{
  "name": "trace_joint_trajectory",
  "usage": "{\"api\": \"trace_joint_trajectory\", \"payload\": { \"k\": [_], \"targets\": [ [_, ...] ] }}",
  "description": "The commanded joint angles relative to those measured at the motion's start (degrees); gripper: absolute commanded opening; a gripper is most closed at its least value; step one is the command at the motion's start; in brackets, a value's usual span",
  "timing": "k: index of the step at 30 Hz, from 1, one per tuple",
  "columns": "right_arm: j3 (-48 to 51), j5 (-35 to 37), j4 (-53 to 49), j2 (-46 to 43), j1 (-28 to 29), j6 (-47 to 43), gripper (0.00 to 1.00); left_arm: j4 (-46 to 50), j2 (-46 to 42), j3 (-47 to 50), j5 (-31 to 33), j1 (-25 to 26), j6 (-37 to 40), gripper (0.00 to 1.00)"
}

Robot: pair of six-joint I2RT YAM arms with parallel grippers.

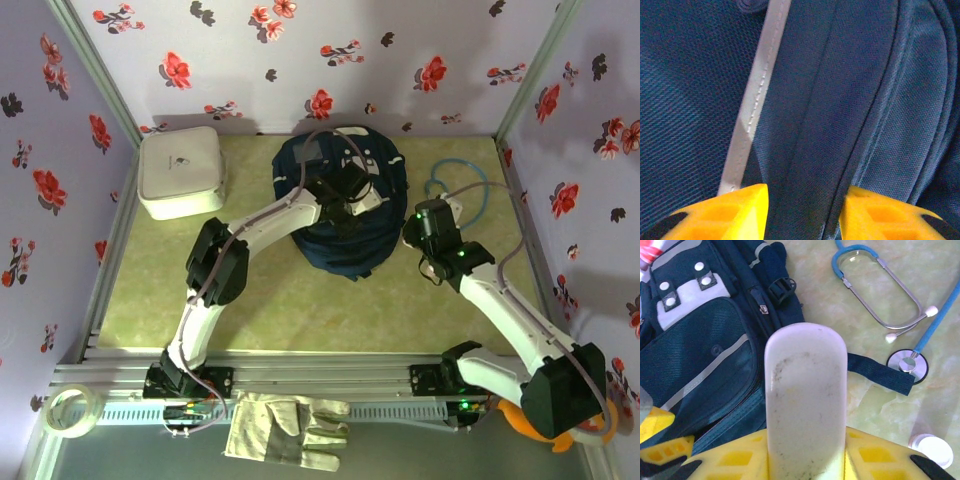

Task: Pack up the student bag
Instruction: Open the student bag at the top-center of the table.

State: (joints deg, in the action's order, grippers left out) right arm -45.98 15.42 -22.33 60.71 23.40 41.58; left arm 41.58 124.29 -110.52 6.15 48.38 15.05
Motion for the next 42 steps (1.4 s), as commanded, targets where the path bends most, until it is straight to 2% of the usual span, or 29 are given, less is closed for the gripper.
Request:
{"api": "trace_joint_trajectory", "payload": {
  "k": [1,9,19,26,34,42],
  "targets": [
    [0.85,-3.08,2.98,-1.8,-0.96,-0.42,0.33,0.51,-0.86,-2.9,2.53,-1.09,-1.75,0.37],
    [1.94,-9.66,7.71,-0.19,-2.72,4.26,0.33,-1.13,-1.04,-3.27,0.36,-1.97,-2.69,0.27],
    [1.09,-13.59,9.16,2.88,-3.01,5.44,0.32,-2.27,-1.56,-1.0,-3.52,-2.04,2.62,0.1],
    [3.28,-15.42,14.04,2.27,-3.01,10.05,0.32,-6.86,-6.53,0.3,-6.93,-2.15,-2.21,0.0],
    [4.65,-17.67,18.57,0.43,-2.97,18.21,0.35,-13.66,-13.47,0.36,-8.6,-2.11,-9.27,0.0],
    [2.39,-21.75,26.0,5.01,-2.66,26.08,0.35,-17.67,-16.4,-0.52,-10.79,-2.46,-14.93,0.0]
  ]
}}
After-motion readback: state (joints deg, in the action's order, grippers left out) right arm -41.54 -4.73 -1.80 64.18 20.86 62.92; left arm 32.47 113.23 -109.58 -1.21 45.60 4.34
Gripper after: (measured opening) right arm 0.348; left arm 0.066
